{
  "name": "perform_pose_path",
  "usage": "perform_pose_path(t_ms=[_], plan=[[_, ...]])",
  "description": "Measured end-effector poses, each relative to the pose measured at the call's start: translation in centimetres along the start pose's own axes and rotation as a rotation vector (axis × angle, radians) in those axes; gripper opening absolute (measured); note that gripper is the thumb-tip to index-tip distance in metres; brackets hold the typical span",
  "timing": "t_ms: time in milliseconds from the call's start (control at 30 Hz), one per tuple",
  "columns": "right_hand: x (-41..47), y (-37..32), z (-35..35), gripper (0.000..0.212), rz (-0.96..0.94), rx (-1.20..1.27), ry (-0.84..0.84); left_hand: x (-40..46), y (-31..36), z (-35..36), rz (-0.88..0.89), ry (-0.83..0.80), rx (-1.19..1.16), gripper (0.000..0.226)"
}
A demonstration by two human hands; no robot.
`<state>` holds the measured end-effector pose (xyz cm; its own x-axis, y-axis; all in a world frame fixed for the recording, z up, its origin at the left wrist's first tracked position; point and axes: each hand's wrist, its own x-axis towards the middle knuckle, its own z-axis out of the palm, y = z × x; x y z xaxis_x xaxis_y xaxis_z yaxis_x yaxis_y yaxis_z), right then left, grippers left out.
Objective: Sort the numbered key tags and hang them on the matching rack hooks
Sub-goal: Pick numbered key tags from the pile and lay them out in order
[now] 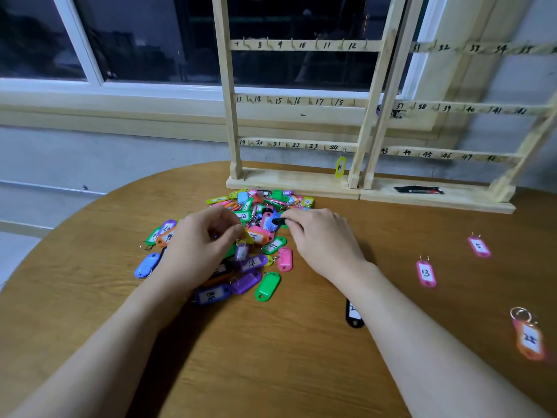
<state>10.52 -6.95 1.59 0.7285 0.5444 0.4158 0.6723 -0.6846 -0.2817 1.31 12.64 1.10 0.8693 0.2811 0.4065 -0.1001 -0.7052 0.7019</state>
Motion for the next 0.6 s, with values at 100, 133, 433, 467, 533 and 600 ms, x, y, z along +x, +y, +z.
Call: perform_pose_path(t_ms=[100, 133, 433, 467, 533, 600], plan=[[0.0, 0.0, 0.0, 0.031, 0.023, -0.009, -0.002, 0.0, -0.1, -0.1, -0.043, -0.008, -0.036, 0.01], [0.0, 0.0, 0.1, 0.031, 0.029, -0.002, -0.003, 0.0, -0.2, -0.1, -0.048, -0.012, -0.045, 0.01], [0.0, -0.3, -0.4, 0.036, 0.051, 0.059, -0.056, 0.2, -0.3, -0.1, -0.069, 0.023, -0.095, 0.018], [0.0, -0.4, -0.5, 0.037, 0.057, 0.056, -0.065, 0.2, -0.2, -0.1, -0.078, 0.027, -0.11, 0.018], [0.0, -0.4, -0.6, 0.032, 0.077, 0.05, -0.069, 0.3, -0.3, -0.1, -0.091, 0.022, -0.136, 0.018], [0.1, -0.4, -0.7, 0.026, 0.1, 0.029, -0.073, 0.3, -0.4, -0.1, -0.085, 0.012, -0.135, 0.018]])
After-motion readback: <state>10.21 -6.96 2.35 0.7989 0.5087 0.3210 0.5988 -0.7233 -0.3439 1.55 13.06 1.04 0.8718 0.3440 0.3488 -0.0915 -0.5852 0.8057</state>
